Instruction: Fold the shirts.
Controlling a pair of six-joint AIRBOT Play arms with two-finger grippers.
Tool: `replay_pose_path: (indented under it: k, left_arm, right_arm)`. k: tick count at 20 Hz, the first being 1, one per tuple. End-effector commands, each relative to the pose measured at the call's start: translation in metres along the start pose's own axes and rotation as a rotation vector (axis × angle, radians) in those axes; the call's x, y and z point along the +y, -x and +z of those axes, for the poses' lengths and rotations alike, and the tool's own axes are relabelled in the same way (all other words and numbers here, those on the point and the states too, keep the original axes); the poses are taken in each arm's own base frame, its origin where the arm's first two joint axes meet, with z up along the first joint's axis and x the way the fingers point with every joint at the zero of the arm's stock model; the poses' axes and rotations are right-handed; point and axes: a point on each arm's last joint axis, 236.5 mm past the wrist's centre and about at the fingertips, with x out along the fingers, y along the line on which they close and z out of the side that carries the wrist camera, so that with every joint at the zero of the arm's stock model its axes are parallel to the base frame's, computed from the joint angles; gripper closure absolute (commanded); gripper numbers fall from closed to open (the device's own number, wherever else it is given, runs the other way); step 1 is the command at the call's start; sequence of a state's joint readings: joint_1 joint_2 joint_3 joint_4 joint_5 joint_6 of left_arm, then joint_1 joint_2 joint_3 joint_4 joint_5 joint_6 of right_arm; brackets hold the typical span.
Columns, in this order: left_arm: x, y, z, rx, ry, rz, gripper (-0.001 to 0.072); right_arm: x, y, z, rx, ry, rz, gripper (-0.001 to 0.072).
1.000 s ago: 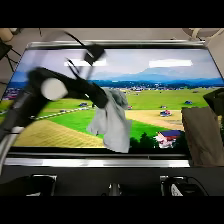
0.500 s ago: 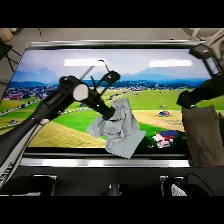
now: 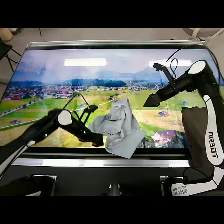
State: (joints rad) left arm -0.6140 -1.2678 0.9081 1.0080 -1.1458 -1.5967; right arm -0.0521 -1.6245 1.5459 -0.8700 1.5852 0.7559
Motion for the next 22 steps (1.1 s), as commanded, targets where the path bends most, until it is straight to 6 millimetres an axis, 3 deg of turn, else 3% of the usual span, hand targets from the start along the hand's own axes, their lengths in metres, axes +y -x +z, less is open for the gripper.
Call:
replay_pose_path:
  k: [1, 4, 7, 9, 10, 12, 14, 15, 16, 17, 18, 20, 21, 22]
  left_arm:
    - [-0.009, -0.042, -0.011, -0.041, 0.135, -0.089, -0.0012]
    - [-0.015, -0.064, -0.001, -0.062, 0.184, -0.113, -0.0011]
    - [-0.010, -0.086, -0.002, -0.034, 0.231, -0.108, -0.0011]
    - [-0.005, -0.091, 0.007, -0.068, 0.242, -0.097, -0.0008]
    - [-0.004, -0.090, 0.013, -0.095, 0.256, -0.096, 0.0068]
    - [-0.002, -0.089, 0.023, -0.135, 0.273, -0.094, 0.0477]
    - [-0.002, -0.089, 0.024, -0.141, 0.276, -0.095, 0.0678]
    - [-0.002, -0.088, 0.024, -0.140, 0.267, -0.094, 0.0677]
    - [-0.004, -0.087, 0.024, -0.145, 0.241, -0.096, 0.0678]
    - [-0.007, -0.082, 0.026, -0.160, 0.211, -0.101, 0.0678]
    - [-0.013, -0.071, 0.031, -0.192, 0.169, -0.110, 0.0678]
    - [-0.030, -0.025, 0.052, -0.322, -0.065, -0.091, 0.0679]
    - [-0.039, 0.013, 0.066, -0.423, -0.217, -0.050, 0.0679]
    - [-0.048, 0.067, 0.083, -0.561, -0.332, 0.011, 0.0680]
  right_arm:
    - [0.004, -0.021, 0.014, -0.081, 0.048, 0.120, 0.0012]
    - [0.011, -0.029, 0.017, -0.084, 0.082, 0.133, 0.0012]
    - [0.027, -0.052, 0.015, -0.013, 0.154, 0.131, 0.0007]
    - [0.037, -0.067, 0.014, 0.037, 0.203, 0.119, 0.0006]
    - [0.039, -0.073, 0.013, 0.055, 0.221, 0.105, 0.0005]
    - [0.042, -0.086, 0.014, 0.089, 0.262, 0.070, 0.0004]
    - [0.047, -0.100, 0.020, 0.099, 0.306, 0.035, 0.0006]
    - [0.044, -0.106, 0.024, 0.102, 0.316, -0.006, 0.0012]
    - [0.039, -0.112, 0.029, 0.103, 0.321, -0.056, 0.0070]
    - [0.033, -0.114, 0.034, 0.096, 0.320, -0.099, 0.0308]
    - [0.031, -0.111, 0.036, 0.096, 0.314, -0.121, 0.0695]
    - [0.030, -0.086, 0.048, 0.051, 0.315, -0.177, 0.0691]
    - [0.028, -0.060, 0.060, 0.005, 0.321, -0.234, 0.0691]
    - [0.030, -0.021, 0.077, -0.064, 0.334, -0.305, 0.0691]
